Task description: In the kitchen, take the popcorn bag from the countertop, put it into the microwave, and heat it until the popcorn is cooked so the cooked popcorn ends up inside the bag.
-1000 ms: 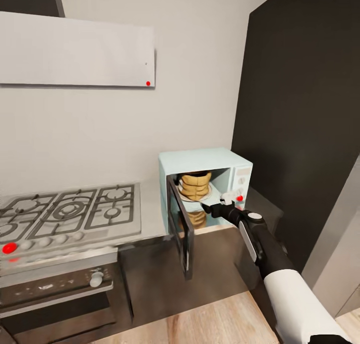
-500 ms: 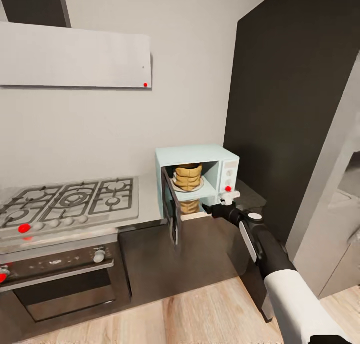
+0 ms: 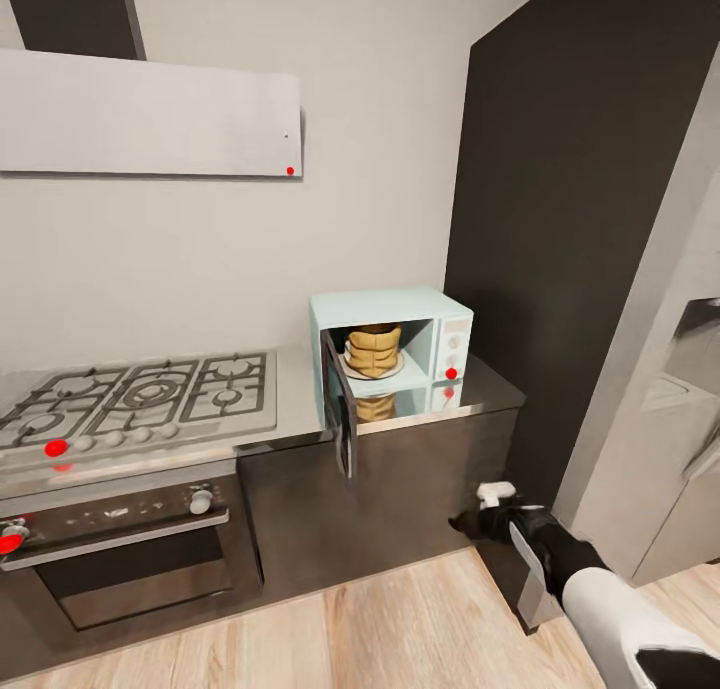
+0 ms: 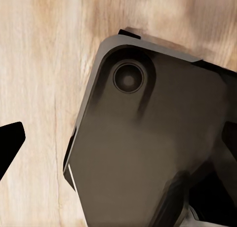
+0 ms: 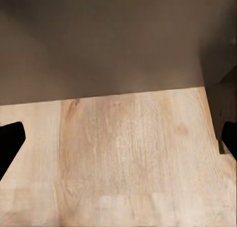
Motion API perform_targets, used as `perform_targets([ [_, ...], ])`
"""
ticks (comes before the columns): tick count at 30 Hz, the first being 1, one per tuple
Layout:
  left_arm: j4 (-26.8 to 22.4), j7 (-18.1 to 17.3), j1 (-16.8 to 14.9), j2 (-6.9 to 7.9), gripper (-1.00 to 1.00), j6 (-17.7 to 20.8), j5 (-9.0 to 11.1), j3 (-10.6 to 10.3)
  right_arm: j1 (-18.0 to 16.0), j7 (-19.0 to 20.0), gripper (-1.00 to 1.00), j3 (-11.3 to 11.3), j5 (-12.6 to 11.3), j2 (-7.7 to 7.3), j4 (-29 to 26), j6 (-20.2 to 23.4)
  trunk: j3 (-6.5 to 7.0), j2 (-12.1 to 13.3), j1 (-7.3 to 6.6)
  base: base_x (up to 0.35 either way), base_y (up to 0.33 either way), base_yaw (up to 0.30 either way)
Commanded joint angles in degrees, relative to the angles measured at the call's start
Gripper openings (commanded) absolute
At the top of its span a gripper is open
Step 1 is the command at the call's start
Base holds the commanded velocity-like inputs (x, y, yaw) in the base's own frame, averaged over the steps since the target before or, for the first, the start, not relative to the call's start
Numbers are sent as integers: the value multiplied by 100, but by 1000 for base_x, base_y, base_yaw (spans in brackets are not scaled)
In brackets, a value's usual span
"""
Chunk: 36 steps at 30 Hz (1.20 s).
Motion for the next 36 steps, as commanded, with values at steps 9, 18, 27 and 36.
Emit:
perform_targets([
  [9, -15, -2, 2, -4, 100, -5, -16, 22, 711, -615, 100, 8, 12, -95, 2393, -1423, -5, -5, 0, 0, 0, 0],
  [18, -200, -2, 1, -11, 100, -13, -65, -15, 2868, -861, 100, -20, -107, -33, 2444, -2152, -5, -5, 0, 0, 0, 0],
  [27, -1930, 11, -3, 100, 100, 644, -45, -13, 3206, -877, 100, -27, -168, -22, 2453, -2216, -5, -5, 0, 0, 0, 0],
  [36, -4258, 211, -669, 149, 100, 2836, -89, -5, 3233, -877, 100, -27, -168, -12, 2453, -2245, -5, -5, 0, 0, 0, 0],
])
